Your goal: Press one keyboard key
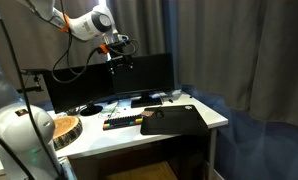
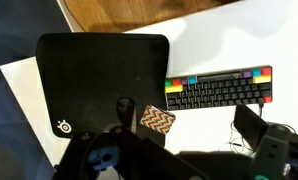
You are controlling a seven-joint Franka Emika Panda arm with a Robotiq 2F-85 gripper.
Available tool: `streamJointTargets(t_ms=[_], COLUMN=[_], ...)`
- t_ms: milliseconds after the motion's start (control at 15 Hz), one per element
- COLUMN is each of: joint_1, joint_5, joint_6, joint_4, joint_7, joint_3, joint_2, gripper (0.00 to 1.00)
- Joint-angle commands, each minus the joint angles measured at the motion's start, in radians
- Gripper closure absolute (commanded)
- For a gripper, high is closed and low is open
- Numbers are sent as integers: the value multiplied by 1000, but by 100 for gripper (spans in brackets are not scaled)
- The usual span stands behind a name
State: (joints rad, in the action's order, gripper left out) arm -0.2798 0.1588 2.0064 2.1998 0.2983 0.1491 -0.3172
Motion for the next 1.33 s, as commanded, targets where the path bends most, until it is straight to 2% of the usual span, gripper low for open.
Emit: streamJointTargets(t_ms=[0,200,400,800,867,1000,1267], joint_1=[16,16,-4,-29,-33,-41,-52], joint_5=[-5,-5,-14,-21,-13,-3,-1], joint_6=[-3,-3,16,157,166,190,224], joint_4=[-10,-14,-62,-100,-113,-133,-166], joint_7=[4,7,21,-2,-15,-30,-81], joint_3=[13,11,38,116,131,152,169], joint_2=[9,13,101,289,328,400,530], gripper=[0,0,0,0,25,34,64])
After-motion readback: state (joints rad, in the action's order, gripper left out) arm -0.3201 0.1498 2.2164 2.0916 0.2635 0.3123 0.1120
